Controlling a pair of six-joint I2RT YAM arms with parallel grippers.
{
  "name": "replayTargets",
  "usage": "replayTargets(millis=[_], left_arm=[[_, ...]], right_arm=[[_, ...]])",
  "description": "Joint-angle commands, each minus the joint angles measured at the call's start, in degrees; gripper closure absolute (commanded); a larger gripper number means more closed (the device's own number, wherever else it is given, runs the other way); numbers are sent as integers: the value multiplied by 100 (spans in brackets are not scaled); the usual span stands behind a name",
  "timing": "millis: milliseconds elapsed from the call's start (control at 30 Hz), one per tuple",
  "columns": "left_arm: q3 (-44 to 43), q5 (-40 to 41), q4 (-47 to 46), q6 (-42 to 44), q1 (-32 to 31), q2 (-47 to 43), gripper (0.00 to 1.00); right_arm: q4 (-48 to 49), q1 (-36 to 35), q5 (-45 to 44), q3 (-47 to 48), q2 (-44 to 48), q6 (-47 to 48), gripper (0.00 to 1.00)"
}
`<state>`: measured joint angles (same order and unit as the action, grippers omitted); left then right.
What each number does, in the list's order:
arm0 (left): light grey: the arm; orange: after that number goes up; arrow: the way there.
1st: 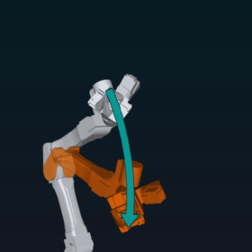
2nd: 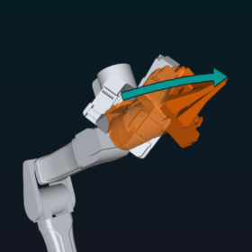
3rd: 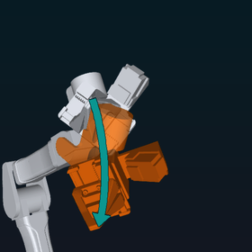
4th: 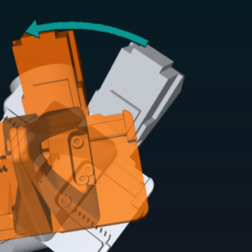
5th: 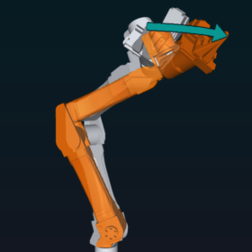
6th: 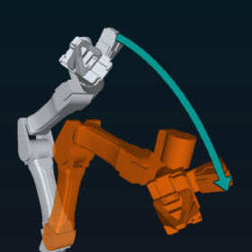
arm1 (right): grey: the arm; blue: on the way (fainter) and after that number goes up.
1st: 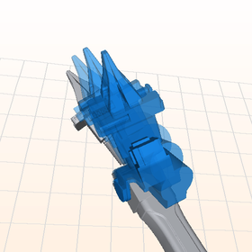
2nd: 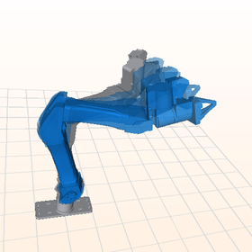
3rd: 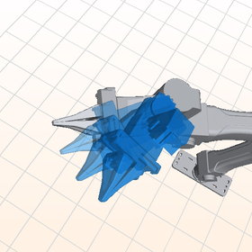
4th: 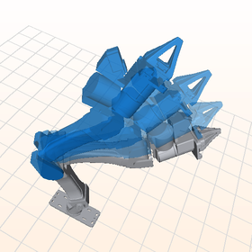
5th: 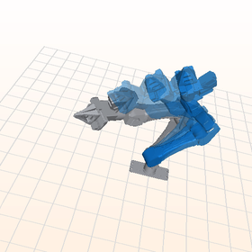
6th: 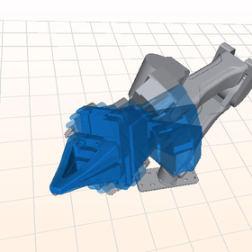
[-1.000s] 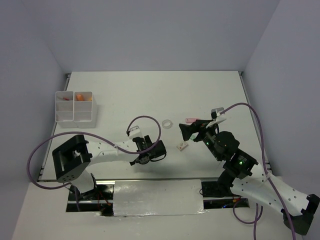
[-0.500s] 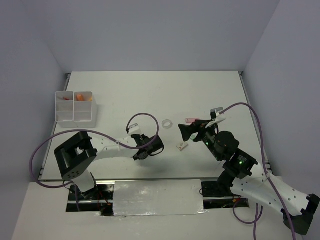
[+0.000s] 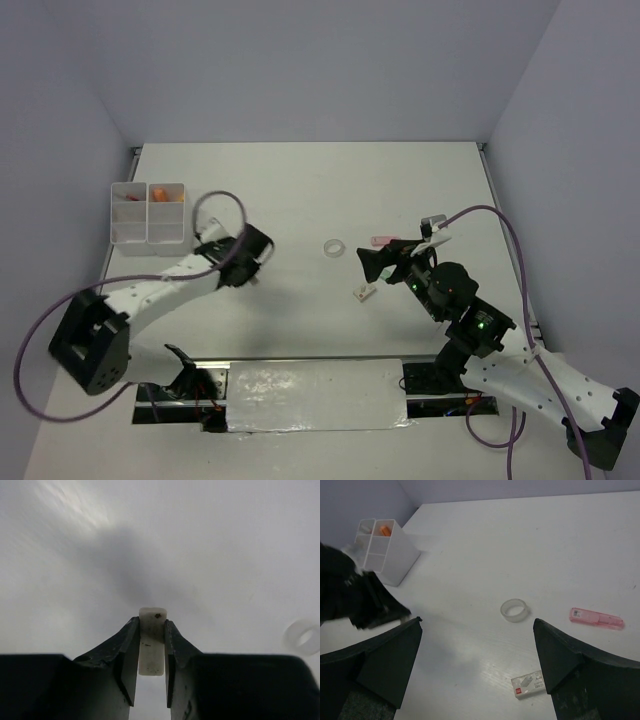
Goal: Sort the stationery into containers
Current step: Pick up the stationery from the center of the board, then place the stationery in the storage box.
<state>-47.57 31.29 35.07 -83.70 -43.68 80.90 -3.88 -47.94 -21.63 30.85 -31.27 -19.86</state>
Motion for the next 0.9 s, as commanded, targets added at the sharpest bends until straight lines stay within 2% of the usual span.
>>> replayTargets(millis=[0,33,100,133,200,233,300,367,500,633,867], left_arm=[[-295,386,-17,933,1446,-1084,100],[-375,378,-305,1396,2181,-1416,100],[-620,439,-553,1750,2862,-1621,100],[-822,457,-754,2083,3500,-1674,100],[-1024,379,-896,2348,4119,-1561,100],[-1130,274,-957,2558,4661,-1325,100],[-1620,176,-810,2718,5243,-825,100],[-1939,255,-572,2719,5562,-542,100],[-2265,-43,-956,2912,6256,-137,100],[-2239,-308,-1600,3027,6451,74,95],[-1967,-702,-2109,2641,6697,470,97]], right_arm=[[151,31,-17,97,-29,78,0],[159,22,0,97,-29,78,0],[177,31,27,88,-20,78,0],[177,31,36,88,-20,78,0],[177,39,62,88,-29,70,0],[177,39,80,96,-29,78,0],[186,39,106,88,-29,87,0],[186,39,124,96,-37,87,0],[195,48,167,105,-81,114,0],[195,39,273,123,-152,149,0],[212,31,317,149,-275,184,0]])
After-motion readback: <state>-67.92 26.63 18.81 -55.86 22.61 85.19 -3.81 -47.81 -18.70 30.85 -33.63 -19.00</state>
